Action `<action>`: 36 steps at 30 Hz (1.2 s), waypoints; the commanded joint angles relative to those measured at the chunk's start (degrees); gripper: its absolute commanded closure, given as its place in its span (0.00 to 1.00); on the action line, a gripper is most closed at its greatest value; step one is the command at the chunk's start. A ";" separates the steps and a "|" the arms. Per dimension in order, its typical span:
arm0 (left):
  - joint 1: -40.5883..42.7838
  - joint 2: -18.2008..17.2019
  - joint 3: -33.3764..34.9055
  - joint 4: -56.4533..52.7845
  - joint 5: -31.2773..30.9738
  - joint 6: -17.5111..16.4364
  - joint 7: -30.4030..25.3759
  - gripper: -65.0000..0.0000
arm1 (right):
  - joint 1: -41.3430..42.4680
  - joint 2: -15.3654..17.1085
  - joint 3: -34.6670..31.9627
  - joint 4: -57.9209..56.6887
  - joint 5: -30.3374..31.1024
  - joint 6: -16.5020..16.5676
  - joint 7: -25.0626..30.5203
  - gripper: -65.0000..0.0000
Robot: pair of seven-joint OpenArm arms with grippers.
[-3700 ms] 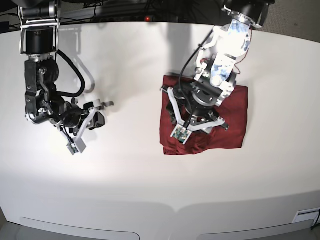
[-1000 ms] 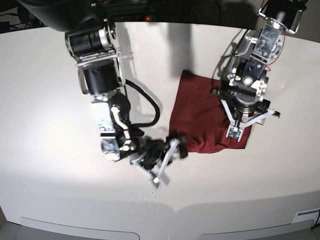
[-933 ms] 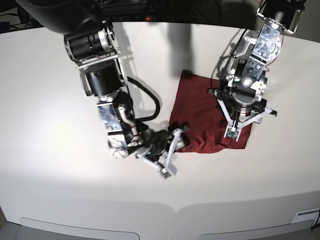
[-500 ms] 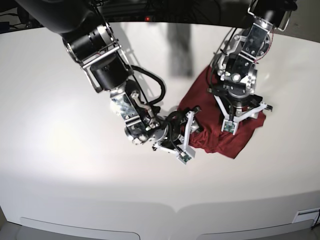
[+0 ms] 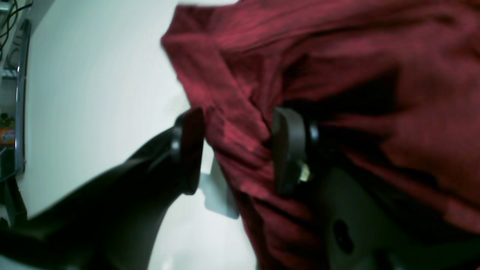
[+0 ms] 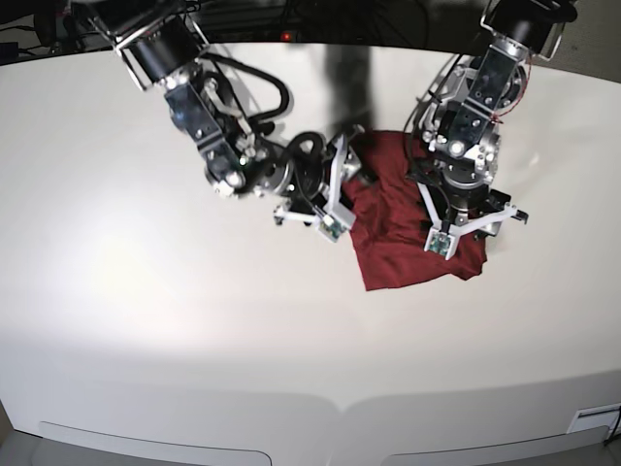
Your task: Fold the T-shirt properly
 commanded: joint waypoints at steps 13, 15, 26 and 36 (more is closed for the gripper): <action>0.13 -0.55 0.13 6.32 0.90 -1.68 6.40 0.55 | -2.25 0.26 4.94 7.58 -2.21 1.26 -4.46 0.50; 0.13 -0.52 0.02 8.33 2.47 -1.62 6.25 0.55 | -2.19 0.26 6.62 9.14 -2.23 1.26 -3.98 0.50; 0.48 -1.44 -0.02 25.29 2.78 0.96 7.32 0.55 | -2.80 0.11 20.92 25.68 5.86 1.26 -9.27 0.50; 9.16 -14.14 -0.02 45.75 2.73 4.66 15.39 0.55 | -18.10 0.46 40.59 43.93 8.94 1.26 -23.30 0.50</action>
